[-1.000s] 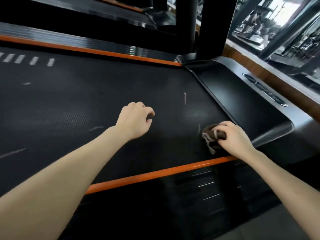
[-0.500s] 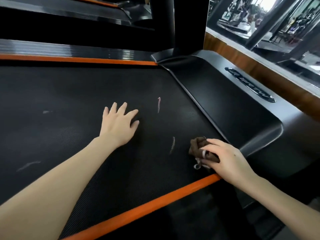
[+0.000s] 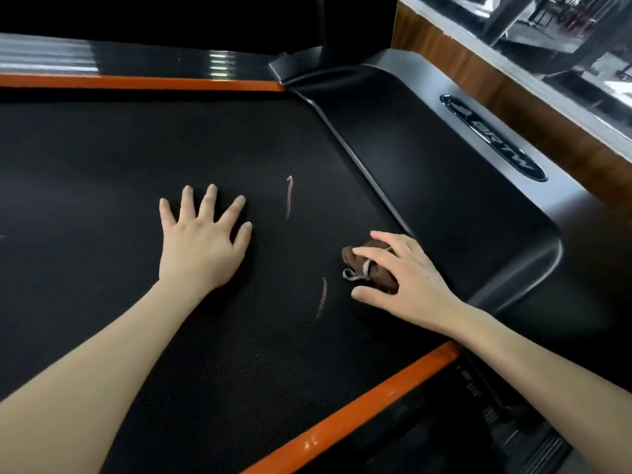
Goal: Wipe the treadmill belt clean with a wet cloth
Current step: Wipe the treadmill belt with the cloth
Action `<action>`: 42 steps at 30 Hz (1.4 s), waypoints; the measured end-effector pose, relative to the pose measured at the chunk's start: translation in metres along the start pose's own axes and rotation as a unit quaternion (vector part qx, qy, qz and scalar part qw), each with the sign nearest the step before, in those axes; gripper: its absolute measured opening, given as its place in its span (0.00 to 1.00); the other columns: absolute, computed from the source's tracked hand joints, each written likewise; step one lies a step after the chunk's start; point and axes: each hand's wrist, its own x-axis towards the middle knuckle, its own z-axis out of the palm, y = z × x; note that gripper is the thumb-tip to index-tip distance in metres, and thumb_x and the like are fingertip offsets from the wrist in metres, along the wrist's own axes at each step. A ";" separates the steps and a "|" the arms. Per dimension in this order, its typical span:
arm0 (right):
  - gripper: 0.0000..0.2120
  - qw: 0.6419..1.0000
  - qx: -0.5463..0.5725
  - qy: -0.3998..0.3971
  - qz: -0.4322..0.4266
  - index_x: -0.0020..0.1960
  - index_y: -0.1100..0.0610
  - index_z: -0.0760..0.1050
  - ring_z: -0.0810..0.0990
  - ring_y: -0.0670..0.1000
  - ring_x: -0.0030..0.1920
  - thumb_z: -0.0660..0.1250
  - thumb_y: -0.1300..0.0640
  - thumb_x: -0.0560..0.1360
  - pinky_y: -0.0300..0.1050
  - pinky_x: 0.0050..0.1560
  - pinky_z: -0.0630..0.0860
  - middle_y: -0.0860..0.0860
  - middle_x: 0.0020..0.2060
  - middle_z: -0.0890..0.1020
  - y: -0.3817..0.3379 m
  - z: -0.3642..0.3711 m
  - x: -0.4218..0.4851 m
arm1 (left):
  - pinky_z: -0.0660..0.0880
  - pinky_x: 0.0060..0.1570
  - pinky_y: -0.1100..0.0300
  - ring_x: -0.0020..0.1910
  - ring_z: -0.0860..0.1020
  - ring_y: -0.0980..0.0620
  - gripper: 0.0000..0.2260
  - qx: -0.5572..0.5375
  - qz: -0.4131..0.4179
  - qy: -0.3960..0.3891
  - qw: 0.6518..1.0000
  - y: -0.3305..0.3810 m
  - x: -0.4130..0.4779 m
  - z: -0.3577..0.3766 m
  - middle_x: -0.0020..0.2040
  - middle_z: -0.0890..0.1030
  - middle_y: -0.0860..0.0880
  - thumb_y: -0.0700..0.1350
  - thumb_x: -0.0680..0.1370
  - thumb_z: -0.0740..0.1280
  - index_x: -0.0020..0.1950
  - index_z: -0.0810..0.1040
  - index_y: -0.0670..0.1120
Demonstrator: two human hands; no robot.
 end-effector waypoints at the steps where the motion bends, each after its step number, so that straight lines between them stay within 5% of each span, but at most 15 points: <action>1: 0.35 0.999 -0.031 0.007 0.000 0.65 0.42 0.73 0.62 0.50 0.68 0.56 0.26 0.64 0.51 0.65 0.60 0.46 0.68 0.68 0.000 0.005 -0.001 | 0.44 0.72 0.38 0.76 0.48 0.39 0.25 -0.002 0.000 0.002 1.000 0.000 -0.001 0.000 0.77 0.55 0.44 0.61 0.80 0.45 0.76 0.55 0.57; 5: 0.31 0.991 -0.080 0.093 -0.046 0.57 0.43 0.78 0.74 0.56 0.54 0.53 0.25 0.68 0.53 0.50 0.69 0.50 0.55 0.76 0.002 0.011 0.010 | 0.44 0.72 0.39 0.76 0.49 0.39 0.25 -0.006 0.002 0.004 1.000 0.000 -0.001 0.001 0.77 0.55 0.44 0.60 0.80 0.46 0.76 0.56 0.57; 12: 0.23 0.975 -0.080 0.199 -0.061 0.44 0.50 0.81 0.76 0.54 0.39 0.64 0.32 0.67 0.47 0.37 0.73 0.50 0.43 0.77 0.018 0.016 0.049 | 0.44 0.72 0.40 0.76 0.49 0.40 0.24 -0.008 -0.001 0.002 1.000 -0.003 -0.001 0.002 0.77 0.56 0.45 0.61 0.80 0.45 0.76 0.56 0.58; 18: 0.26 0.957 -0.105 0.255 0.088 0.45 0.49 0.81 0.75 0.59 0.41 0.60 0.29 0.66 0.49 0.37 0.72 0.53 0.43 0.76 -0.011 0.025 0.055 | 0.44 0.72 0.40 0.76 0.49 0.40 0.25 -0.008 -0.009 -0.004 1.000 -0.001 -0.001 0.002 0.77 0.55 0.45 0.61 0.80 0.45 0.76 0.56 0.58; 25: 0.18 0.966 -0.073 0.222 -0.114 0.44 0.48 0.81 0.75 0.54 0.35 0.67 0.35 0.69 0.44 0.29 0.72 0.51 0.38 0.76 -0.021 0.033 0.022 | 0.46 0.71 0.38 0.75 0.51 0.39 0.30 -0.002 -0.007 -0.002 1.000 -0.003 0.000 0.004 0.77 0.58 0.44 0.63 0.76 0.39 0.76 0.58 0.57; 32: 0.16 0.946 -0.138 0.274 0.107 0.41 0.55 0.80 0.76 0.61 0.37 0.69 0.42 0.72 0.46 0.34 0.63 0.56 0.38 0.77 -0.003 0.020 0.115 | 0.43 0.72 0.40 0.76 0.48 0.41 0.30 -0.003 -0.018 -0.009 1.000 -0.001 0.000 0.001 0.78 0.54 0.46 0.64 0.75 0.38 0.76 0.54 0.59; 38: 0.13 0.967 -0.045 0.226 -0.109 0.43 0.50 0.80 0.75 0.54 0.35 0.66 0.40 0.71 0.44 0.29 0.72 0.50 0.37 0.77 -0.043 0.043 0.060 | 0.42 0.72 0.41 0.76 0.45 0.42 0.27 0.011 -0.017 -0.036 0.999 0.000 0.000 -0.002 0.78 0.50 0.47 0.63 0.78 0.39 0.77 0.50 0.60; 42: 0.13 0.956 -0.092 0.275 0.032 0.42 0.53 0.80 0.77 0.60 0.36 0.68 0.42 0.72 0.43 0.31 0.67 0.54 0.39 0.78 -0.002 0.027 0.132 | 0.41 0.72 0.40 0.76 0.45 0.43 0.24 0.004 -0.013 -0.056 0.998 -0.002 0.005 -0.010 0.78 0.50 0.48 0.62 0.80 0.41 0.76 0.50 0.62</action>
